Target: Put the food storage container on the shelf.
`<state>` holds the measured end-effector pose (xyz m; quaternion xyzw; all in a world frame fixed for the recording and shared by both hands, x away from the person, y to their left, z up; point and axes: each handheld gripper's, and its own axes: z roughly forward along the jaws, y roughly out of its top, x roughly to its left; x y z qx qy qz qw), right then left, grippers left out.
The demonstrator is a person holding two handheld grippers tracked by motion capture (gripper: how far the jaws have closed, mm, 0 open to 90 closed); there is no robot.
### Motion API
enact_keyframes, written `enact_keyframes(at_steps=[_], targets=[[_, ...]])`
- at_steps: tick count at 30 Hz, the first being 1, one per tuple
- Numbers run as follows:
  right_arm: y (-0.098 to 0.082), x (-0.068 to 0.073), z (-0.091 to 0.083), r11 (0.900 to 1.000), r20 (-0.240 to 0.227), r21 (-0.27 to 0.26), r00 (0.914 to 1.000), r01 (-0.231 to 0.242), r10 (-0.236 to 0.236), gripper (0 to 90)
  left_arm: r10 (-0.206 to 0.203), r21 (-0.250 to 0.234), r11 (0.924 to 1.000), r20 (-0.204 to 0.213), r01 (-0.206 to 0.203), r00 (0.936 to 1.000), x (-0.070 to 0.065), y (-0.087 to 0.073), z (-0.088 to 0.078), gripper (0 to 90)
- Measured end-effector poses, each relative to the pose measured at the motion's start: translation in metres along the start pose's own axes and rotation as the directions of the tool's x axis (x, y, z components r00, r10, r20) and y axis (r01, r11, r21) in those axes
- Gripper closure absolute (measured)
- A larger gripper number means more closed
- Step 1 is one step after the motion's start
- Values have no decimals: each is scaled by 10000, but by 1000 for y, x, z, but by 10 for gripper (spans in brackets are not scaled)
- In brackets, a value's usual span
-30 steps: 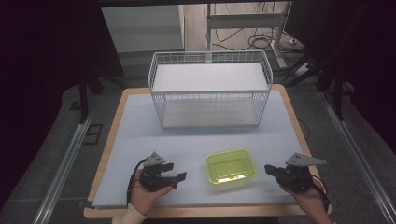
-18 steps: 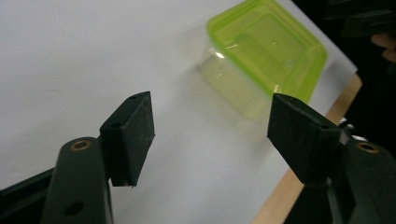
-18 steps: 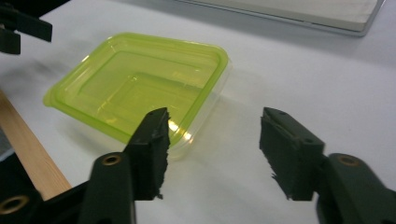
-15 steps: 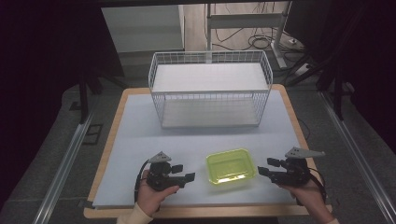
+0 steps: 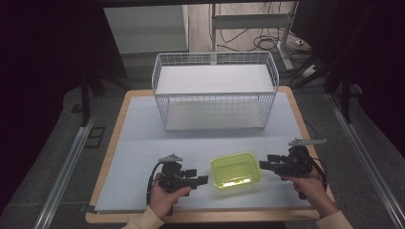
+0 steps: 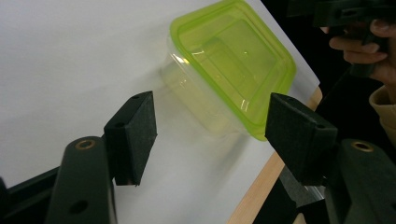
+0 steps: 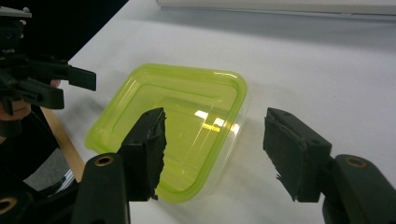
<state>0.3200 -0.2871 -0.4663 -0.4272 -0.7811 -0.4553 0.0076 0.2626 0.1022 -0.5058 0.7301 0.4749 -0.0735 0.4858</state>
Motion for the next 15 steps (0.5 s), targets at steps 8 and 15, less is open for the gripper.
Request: enact_keyframes(at_steps=[8,15], targets=[[5,-8,17,9971,-23,629,9990,-436,439,427,-384,100,9992,215,382,9990,1,3,14,367],[5,-16,23,9925,-170,897,9962,-834,852,463,-691,140,9975,382,686,9969,1,6,25,394]])
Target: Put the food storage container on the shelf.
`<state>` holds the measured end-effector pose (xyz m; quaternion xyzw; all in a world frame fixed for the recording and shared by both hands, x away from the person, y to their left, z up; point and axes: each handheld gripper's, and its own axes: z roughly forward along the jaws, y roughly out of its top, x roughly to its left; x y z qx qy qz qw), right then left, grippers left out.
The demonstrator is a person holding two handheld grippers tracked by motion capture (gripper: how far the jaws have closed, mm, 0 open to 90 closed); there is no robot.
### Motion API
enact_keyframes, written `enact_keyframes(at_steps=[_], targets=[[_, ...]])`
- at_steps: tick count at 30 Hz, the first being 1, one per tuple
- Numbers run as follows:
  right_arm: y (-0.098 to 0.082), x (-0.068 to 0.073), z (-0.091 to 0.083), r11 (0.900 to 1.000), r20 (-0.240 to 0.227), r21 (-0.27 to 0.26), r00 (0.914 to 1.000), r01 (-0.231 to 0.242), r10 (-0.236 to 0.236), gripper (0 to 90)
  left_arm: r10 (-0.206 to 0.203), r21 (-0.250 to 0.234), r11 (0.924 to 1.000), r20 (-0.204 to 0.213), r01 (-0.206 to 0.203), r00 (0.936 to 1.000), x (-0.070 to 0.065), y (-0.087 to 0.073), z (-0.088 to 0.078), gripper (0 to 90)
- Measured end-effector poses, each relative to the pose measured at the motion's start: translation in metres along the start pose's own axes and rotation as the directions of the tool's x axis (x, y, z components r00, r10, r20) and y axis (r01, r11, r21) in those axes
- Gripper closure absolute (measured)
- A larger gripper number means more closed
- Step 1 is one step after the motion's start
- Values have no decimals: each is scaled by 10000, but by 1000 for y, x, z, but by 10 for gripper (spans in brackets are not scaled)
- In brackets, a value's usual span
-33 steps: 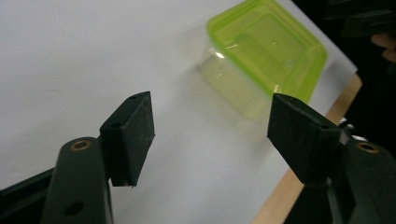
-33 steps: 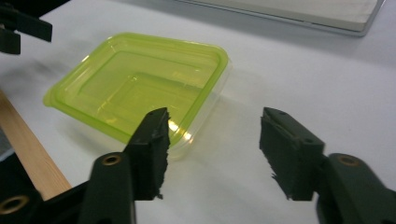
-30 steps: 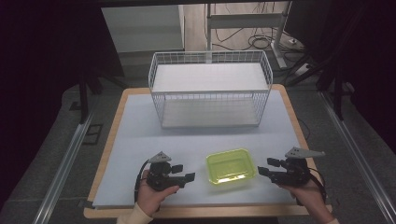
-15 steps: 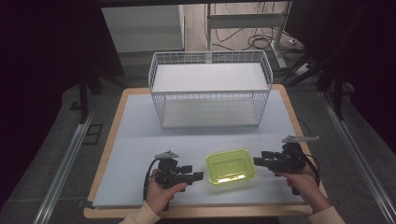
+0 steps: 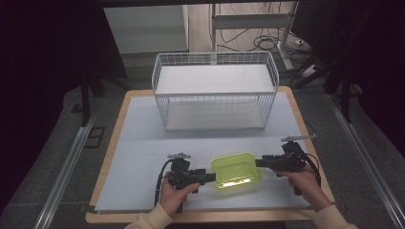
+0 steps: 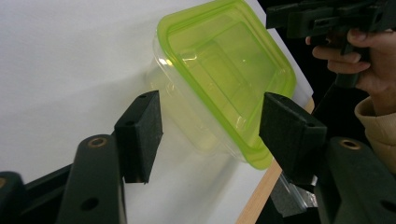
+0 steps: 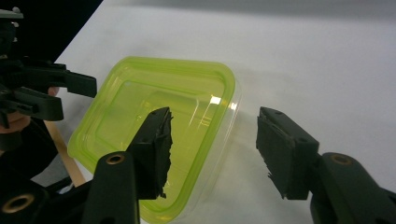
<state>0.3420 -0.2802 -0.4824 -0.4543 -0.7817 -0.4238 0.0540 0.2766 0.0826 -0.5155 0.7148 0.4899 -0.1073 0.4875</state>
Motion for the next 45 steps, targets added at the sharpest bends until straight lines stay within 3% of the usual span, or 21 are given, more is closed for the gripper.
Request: enact_keyframes(at_steps=[9,19,22,25,37,45], targets=[[-3,-3,4,9993,-265,246,9993,-266,273,505,-215,67,9997,58,215,9998,1,2,9,431],[-5,-5,10,9971,-476,581,9975,-491,519,555,-738,168,9972,328,733,9967,6,1,14,515],[-6,-6,11,9963,-557,654,9966,-563,600,594,-806,176,9966,449,799,9957,8,0,15,549],[-6,-8,13,9933,-932,869,9921,-761,842,674,-964,206,9952,634,952,9933,10,0,17,621],[-6,-10,12,9897,-1198,927,9856,-1088,1196,757,-856,174,9963,840,845,9928,7,1,15,722],[-5,-6,9,9923,-1036,750,9890,-986,1061,789,-727,-104,9972,1037,742,9919,4,3,8,798]])
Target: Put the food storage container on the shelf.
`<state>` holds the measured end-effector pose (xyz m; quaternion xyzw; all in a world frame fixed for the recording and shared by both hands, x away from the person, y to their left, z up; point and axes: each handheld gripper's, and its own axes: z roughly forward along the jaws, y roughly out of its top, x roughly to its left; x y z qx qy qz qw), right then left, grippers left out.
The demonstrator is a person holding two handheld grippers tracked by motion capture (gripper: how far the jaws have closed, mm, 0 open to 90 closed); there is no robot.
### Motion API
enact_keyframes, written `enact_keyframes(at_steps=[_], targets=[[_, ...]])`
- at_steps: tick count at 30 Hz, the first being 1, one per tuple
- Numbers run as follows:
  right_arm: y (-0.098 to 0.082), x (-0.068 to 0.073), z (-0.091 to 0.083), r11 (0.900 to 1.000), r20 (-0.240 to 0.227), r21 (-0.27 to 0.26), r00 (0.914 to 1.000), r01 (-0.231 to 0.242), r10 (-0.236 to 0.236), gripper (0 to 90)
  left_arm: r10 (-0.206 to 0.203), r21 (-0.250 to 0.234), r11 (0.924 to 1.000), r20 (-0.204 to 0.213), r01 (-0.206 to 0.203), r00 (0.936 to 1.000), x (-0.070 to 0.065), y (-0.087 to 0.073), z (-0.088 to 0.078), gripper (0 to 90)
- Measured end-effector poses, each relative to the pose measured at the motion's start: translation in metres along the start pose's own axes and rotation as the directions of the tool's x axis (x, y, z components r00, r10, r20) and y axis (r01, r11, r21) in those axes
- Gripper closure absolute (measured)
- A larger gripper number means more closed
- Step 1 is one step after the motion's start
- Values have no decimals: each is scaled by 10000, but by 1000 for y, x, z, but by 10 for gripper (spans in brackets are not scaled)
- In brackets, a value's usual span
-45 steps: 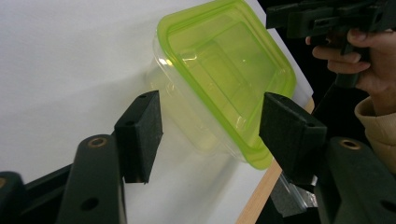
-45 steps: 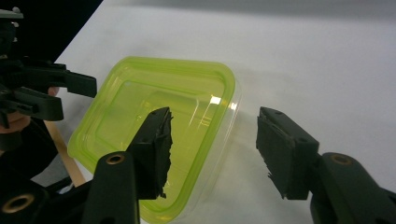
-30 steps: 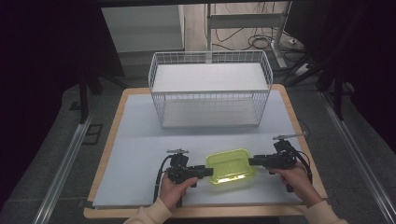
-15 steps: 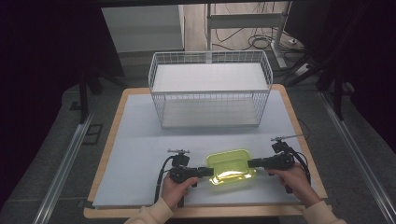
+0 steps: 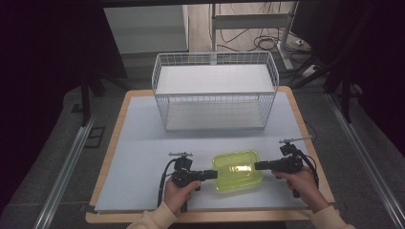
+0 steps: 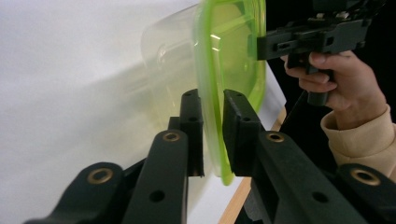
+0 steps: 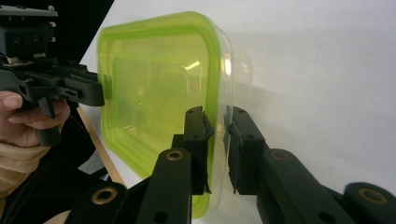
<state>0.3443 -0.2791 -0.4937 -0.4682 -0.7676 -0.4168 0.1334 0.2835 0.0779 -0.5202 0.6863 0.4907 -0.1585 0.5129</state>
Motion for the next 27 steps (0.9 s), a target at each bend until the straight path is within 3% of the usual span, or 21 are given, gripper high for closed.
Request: enact_keyframes(at_steps=[11,27], targets=[[0,4,-1,9998,-82,-186,10000,32,-33,792,-156,-195,9997,359,163,9992,1,2,-6,825],[3,13,-6,9977,-196,-666,9997,137,-151,791,135,-284,9995,571,-118,9983,-2,13,-15,830]])
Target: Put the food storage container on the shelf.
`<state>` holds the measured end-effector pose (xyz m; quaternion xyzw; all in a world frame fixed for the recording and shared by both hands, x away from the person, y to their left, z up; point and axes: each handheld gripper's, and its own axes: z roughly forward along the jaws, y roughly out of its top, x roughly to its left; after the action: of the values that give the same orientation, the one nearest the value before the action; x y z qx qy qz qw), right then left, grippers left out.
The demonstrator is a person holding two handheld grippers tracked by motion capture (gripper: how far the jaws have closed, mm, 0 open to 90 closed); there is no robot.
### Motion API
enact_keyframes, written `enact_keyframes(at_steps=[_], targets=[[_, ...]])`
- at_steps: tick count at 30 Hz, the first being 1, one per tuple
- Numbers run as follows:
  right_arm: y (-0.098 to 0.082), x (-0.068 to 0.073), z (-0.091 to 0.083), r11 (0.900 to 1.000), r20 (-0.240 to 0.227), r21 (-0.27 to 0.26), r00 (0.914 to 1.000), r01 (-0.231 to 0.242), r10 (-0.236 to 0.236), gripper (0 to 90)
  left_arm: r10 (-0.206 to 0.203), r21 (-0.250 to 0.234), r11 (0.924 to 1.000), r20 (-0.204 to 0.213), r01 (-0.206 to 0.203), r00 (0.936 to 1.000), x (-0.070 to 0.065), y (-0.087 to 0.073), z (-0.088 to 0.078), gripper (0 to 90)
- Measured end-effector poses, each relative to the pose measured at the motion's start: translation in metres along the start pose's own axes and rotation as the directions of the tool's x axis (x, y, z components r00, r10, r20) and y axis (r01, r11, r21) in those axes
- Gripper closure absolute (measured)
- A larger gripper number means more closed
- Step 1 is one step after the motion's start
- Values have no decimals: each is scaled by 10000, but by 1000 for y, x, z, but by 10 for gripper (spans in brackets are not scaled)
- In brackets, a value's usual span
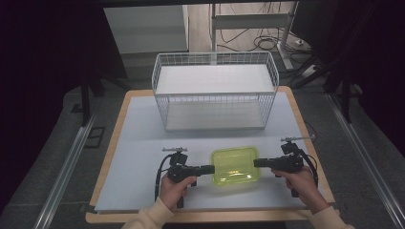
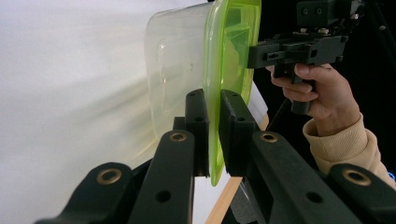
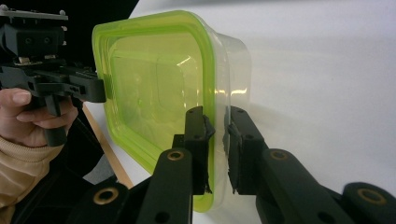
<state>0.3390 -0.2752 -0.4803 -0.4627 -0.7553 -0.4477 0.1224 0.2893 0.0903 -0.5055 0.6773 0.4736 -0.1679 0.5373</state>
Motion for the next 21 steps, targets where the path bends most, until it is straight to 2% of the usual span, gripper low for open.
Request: enact_keyframes(at_steps=[11,21], targets=[[12,12,-4,9991,8,-393,9999,164,-163,793,76,-155,9999,157,-74,9998,-2,14,-10,831],[29,26,-6,9963,0,-752,9992,405,-406,793,423,-333,9986,103,-419,9991,-8,33,-25,831]])
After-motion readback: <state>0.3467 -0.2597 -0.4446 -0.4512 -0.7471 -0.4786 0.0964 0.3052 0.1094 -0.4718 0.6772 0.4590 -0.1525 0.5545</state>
